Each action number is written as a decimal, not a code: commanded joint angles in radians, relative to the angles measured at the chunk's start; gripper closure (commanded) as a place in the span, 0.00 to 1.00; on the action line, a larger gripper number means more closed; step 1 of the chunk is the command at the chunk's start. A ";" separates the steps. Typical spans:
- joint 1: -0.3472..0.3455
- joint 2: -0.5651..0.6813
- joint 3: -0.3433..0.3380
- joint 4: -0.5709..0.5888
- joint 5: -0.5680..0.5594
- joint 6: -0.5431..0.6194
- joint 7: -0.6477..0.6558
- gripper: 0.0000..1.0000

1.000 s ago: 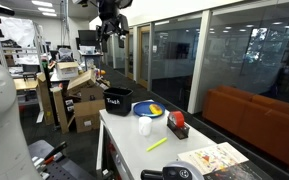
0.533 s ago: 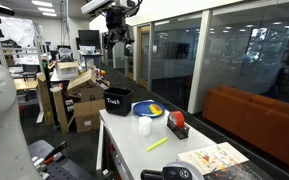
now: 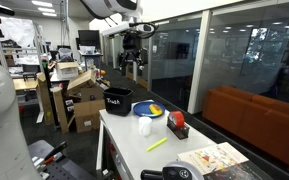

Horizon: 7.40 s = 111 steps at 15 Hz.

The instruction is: Put the yellow pen in the white mug

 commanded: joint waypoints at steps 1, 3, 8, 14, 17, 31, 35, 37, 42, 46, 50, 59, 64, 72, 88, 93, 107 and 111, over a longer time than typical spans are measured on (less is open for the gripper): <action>-0.027 0.086 -0.040 0.022 0.012 0.065 -0.016 0.00; -0.045 0.146 -0.067 0.039 0.024 0.100 -0.001 0.00; -0.068 0.263 -0.105 0.087 0.063 0.148 0.002 0.00; -0.080 0.396 -0.122 0.136 0.100 0.175 -0.002 0.00; -0.093 0.451 -0.134 0.153 0.107 0.183 -0.003 0.00; -0.098 0.515 -0.138 0.177 0.110 0.176 0.002 0.00; -0.098 0.515 -0.138 0.177 0.111 0.175 0.002 0.00; -0.098 0.515 -0.138 0.177 0.111 0.175 0.002 0.00; -0.098 0.515 -0.138 0.177 0.111 0.175 0.002 0.00; -0.104 0.531 -0.135 0.183 0.126 0.205 -0.021 0.00; -0.121 0.596 -0.128 0.196 0.191 0.310 -0.056 0.00; -0.192 0.744 -0.115 0.217 0.312 0.507 -0.161 0.00; -0.213 0.770 -0.111 0.207 0.320 0.553 -0.202 0.00; -0.200 0.844 -0.094 0.195 0.294 0.631 -0.196 0.00; -0.180 0.903 -0.084 0.186 0.277 0.694 -0.181 0.69; -0.173 0.895 -0.087 0.182 0.274 0.695 -0.175 0.99; -0.147 0.636 -0.112 0.002 0.282 0.739 -0.085 0.97; -0.107 0.500 -0.127 -0.086 0.268 0.804 0.025 0.97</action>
